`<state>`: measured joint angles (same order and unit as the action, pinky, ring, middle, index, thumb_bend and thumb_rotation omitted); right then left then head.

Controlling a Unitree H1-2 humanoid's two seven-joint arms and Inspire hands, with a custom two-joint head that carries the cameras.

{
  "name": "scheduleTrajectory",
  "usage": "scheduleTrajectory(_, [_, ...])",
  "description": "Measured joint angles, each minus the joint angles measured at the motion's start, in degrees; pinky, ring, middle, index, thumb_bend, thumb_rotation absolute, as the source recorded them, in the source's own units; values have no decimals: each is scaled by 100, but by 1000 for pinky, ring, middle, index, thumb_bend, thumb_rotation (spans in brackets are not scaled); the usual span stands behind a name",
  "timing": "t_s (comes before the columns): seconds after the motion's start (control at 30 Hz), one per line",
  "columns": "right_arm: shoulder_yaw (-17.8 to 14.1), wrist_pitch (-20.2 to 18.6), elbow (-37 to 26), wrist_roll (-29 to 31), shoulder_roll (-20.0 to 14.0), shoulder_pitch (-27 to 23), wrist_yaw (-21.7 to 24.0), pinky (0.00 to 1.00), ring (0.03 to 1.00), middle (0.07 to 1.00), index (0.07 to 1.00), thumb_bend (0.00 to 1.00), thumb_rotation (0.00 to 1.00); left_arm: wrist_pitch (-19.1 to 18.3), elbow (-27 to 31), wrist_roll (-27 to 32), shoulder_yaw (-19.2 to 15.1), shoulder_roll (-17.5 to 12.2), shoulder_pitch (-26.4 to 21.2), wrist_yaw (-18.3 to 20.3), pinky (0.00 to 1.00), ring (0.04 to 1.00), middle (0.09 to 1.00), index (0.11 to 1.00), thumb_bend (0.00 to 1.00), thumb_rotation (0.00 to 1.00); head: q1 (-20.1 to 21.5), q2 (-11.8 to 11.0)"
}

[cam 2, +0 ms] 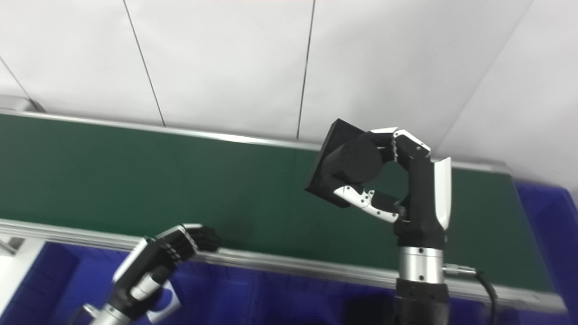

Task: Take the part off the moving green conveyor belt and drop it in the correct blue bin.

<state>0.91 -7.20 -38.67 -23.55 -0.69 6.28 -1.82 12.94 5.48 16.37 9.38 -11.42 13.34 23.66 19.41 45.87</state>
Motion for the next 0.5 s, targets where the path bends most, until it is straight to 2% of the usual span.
scheduleTrajectory(0.13, [-104, -14, -262, -82, 134, 439, -42, 419, 477, 487, 485, 530, 0, -224, 85, 119, -120, -79, -12, -2, 692, 678, 690, 693, 908, 686, 238, 115])
scheduleTrajectory(0.17, [-108, -24, -308, -106, 170, 515, -41, 427, 484, 488, 485, 530, 0, -288, 146, 127, -123, -88, -16, 0, 693, 678, 690, 693, 899, 686, 412, 202])
scheduleTrajectory(0.3, [-85, -30, -584, -235, 379, 894, -42, 429, 491, 489, 485, 530, 0, -357, 219, 293, -173, -104, -42, 37, 707, 680, 690, 694, 876, 677, 615, 264])
scheduleTrajectory(0.5, [-74, -25, -644, -318, 560, 1522, -118, 425, 490, 488, 485, 530, 0, -448, 219, 455, -294, -231, -47, 129, 698, 672, 687, 694, 861, 656, 967, 352])
